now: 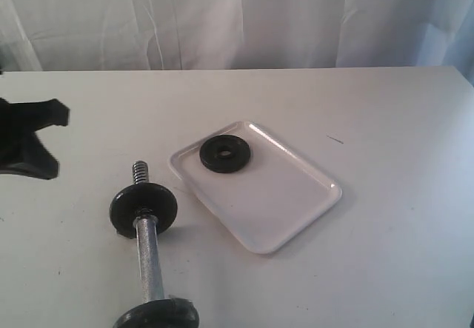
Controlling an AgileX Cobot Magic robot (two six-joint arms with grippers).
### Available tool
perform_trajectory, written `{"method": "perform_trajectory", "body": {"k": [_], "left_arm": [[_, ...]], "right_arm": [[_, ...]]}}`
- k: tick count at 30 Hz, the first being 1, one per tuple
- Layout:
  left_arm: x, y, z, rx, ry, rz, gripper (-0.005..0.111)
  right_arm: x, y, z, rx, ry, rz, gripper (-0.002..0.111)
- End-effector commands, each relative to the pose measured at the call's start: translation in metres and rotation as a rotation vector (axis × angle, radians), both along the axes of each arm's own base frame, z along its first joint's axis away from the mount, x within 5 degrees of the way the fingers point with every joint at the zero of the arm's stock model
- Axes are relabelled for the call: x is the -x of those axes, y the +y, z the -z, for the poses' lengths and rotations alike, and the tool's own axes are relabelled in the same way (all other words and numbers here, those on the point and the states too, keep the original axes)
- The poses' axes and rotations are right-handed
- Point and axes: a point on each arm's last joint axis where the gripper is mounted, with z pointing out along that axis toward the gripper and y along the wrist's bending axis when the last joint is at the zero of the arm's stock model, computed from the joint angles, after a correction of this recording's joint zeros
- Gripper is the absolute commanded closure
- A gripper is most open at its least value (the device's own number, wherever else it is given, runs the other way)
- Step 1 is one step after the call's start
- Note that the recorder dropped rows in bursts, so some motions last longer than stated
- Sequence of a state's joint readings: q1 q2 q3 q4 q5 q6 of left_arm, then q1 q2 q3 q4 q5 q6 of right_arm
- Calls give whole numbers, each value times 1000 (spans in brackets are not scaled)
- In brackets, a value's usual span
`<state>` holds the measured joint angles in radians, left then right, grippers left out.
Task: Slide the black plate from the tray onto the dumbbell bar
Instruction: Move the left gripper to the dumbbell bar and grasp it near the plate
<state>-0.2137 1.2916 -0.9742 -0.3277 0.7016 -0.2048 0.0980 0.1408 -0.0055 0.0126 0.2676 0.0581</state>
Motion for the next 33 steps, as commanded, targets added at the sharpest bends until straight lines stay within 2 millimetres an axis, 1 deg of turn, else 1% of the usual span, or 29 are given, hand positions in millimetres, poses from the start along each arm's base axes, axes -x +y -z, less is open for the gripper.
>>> {"method": "perform_trajectory", "body": {"k": [1,6,9,12,15,20,24,28,31,33], "left_arm": [[-2,-36,19,24,18,34,107],[-8,-55,52,-13,156,65,107],[-8,-65,62,-11,188,78,107],[-8,-72,63,18,171,71,107],[-8,-79,65,76,161,16,107],[5,-89,75,100,193,-1,107],[9,-89,79,87,209,10,107],[8,-88,73,86,159,15,107],[13,-83,72,20,167,75,107],[17,-80,74,-20,207,108,107]], "right_arm": [[0,0,1,3,-7,0,108],[0,0,1,3,-7,0,108],[0,0,1,3,-7,0,108],[0,0,1,3,-7,0,108],[0,0,1,4,-5,-1,108],[0,0,1,4,-5,-1,108],[0,0,1,4,-5,-1,108],[0,0,1,3,-7,-1,108],[0,0,1,3,-7,-1,108],[0,0,1,3,-7,-1,108]]}}
